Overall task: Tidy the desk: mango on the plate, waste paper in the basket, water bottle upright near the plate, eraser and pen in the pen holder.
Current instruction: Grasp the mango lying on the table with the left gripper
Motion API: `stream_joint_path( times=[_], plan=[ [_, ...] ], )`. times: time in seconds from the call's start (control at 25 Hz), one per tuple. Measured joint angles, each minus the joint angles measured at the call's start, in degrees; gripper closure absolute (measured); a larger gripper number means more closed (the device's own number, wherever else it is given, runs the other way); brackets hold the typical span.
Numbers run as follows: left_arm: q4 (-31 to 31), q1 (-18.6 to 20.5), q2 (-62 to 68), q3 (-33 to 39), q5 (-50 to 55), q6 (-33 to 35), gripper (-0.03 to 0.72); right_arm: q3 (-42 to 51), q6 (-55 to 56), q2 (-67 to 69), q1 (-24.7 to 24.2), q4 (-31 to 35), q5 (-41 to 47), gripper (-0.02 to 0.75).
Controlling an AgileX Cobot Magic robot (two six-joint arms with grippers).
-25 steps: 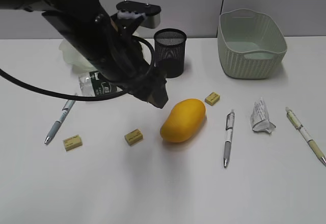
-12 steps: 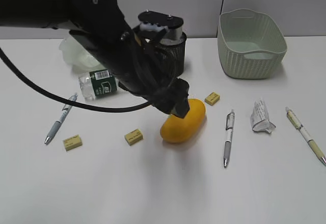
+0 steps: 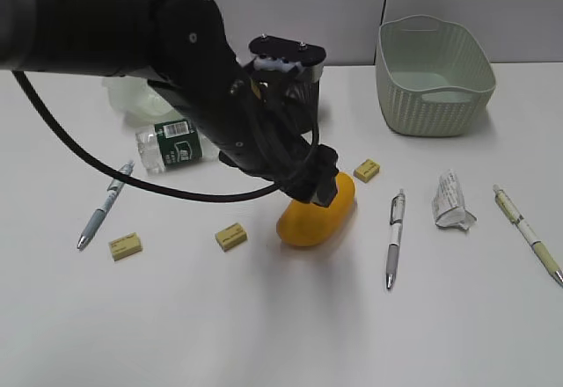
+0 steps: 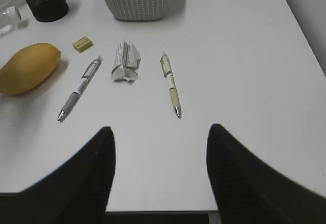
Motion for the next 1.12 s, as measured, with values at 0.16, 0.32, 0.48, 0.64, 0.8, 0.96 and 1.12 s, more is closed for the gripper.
stream_joint_path(
  times=[0.16,0.32,0.48,0.64,0.8,0.96,1.12],
  plan=[
    [0.0,0.0,1.5,0.0,-0.7,-0.1,0.017,0.0,0.0,0.0,0.0,0.0,0.0,0.279],
    [0.0,0.0,3.2,0.0,-1.3,-0.1,0.018,0.0,0.0,0.0,0.0,0.0,0.0,0.279],
    [0.0,0.0,3.7,0.0,-3.3,-0.1,0.018,0.0,0.0,0.0,0.0,0.0,0.0,0.279],
    [0.0,0.0,3.7,0.0,-5.0,-0.1,0.018,0.0,0.0,0.0,0.0,0.0,0.0,0.279],
    [0.0,0.0,3.7,0.0,-5.7,-0.1,0.018,0.0,0.0,0.0,0.0,0.0,0.0,0.279],
    [-0.1,0.0,4.9,0.0,-6.5,-0.1,0.018,0.0,0.0,0.0,0.0,0.0,0.0,0.279],
    [-0.2,0.0,6.2,0.0,-6.8,-0.1,0.018,0.0,0.0,0.0,0.0,0.0,0.0,0.279]
  ],
)
